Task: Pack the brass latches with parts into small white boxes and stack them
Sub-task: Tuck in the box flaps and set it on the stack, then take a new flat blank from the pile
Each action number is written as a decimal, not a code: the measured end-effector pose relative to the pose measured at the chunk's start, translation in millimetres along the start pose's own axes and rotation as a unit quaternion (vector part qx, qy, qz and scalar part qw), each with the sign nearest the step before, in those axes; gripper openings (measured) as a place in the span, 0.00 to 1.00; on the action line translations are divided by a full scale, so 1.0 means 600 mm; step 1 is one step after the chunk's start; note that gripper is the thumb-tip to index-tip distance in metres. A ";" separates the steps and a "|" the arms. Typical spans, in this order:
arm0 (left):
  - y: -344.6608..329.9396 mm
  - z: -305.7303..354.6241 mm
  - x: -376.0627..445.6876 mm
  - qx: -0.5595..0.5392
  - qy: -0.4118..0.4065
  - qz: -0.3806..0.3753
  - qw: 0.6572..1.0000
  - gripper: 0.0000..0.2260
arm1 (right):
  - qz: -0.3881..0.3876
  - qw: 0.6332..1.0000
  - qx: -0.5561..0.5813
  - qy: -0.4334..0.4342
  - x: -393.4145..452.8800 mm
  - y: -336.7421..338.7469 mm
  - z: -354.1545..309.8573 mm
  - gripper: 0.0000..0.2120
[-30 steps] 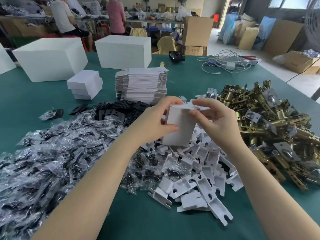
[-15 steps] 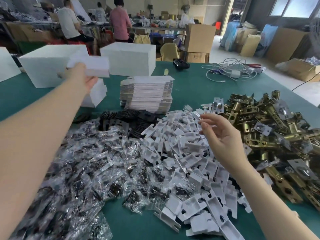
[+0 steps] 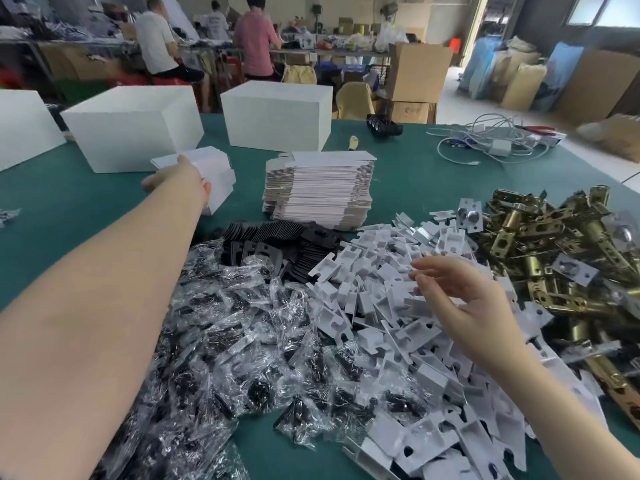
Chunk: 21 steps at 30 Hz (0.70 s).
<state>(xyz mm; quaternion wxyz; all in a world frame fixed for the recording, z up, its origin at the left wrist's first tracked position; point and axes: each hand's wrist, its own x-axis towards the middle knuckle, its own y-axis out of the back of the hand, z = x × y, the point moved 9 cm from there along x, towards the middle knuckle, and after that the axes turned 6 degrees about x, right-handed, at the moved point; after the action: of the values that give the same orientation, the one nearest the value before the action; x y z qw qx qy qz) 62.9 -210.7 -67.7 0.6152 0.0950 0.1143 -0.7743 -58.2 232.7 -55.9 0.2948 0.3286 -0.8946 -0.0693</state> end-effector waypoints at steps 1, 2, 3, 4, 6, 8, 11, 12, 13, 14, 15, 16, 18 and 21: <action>0.001 -0.004 -0.001 0.024 0.002 -0.003 1.000 0.10 | -0.003 1.000 0.000 -0.003 0.000 -0.002 0.002 0.09; 0.005 -0.009 0.001 0.032 0.003 0.002 0.999 0.11 | -0.005 1.000 -0.002 -0.005 -0.001 -0.003 0.003 0.11; 0.008 -0.016 0.001 0.017 0.024 0.005 1.000 0.15 | -0.006 1.000 -0.004 -0.006 -0.002 -0.003 0.004 0.12; 0.010 -0.021 0.006 0.008 0.038 0.003 0.999 0.23 | -0.007 1.000 -0.004 -0.008 -0.002 -0.004 0.003 0.12; 0.012 -0.022 0.005 0.011 0.049 0.019 0.999 0.28 | -0.009 1.000 -0.003 -0.010 -0.004 -0.004 0.003 0.11; 0.013 -0.026 0.001 0.005 0.061 0.019 0.998 0.24 | -0.009 1.000 -0.006 -0.012 -0.004 -0.002 0.005 0.10; 0.009 -0.025 0.003 -0.003 0.064 -0.005 0.998 0.20 | -0.008 1.000 -0.011 -0.011 -0.003 -0.001 0.008 0.10; 0.009 -0.023 0.003 -0.015 0.062 -0.012 0.998 0.19 | -0.008 1.000 -0.008 -0.014 -0.003 -0.001 0.009 0.10; 0.010 -0.023 0.003 -0.037 0.064 -0.014 0.997 0.18 | -0.008 1.000 -0.006 -0.016 -0.003 -0.001 0.011 0.10; 0.009 -0.025 0.002 -0.059 0.068 -0.016 0.996 0.18 | -0.009 1.000 -0.006 -0.017 -0.003 -0.001 0.013 0.10; 0.007 -0.024 0.002 -0.075 0.066 -0.024 0.995 0.18 | -0.010 1.000 -0.007 -0.017 -0.002 -0.001 0.013 0.10; 0.005 -0.023 0.001 -0.085 0.059 -0.029 0.994 0.17 | -0.013 1.000 -0.006 -0.019 -0.002 -0.002 0.014 0.11; 0.000 -0.021 -0.003 -0.109 0.049 -0.035 0.992 0.15 | -0.015 1.000 -0.001 -0.024 -0.003 -0.004 0.017 0.11; -0.023 -0.020 -0.015 -0.120 0.042 -0.062 0.990 0.15 | -0.015 0.999 -0.001 -0.031 -0.003 -0.002 0.021 0.10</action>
<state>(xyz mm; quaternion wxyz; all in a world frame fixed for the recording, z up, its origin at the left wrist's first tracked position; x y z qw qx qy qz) 51.5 -195.4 -75.9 0.5677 0.0456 0.2375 -0.7869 -63.7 231.7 -67.3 0.2666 0.3393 -0.8982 -0.0844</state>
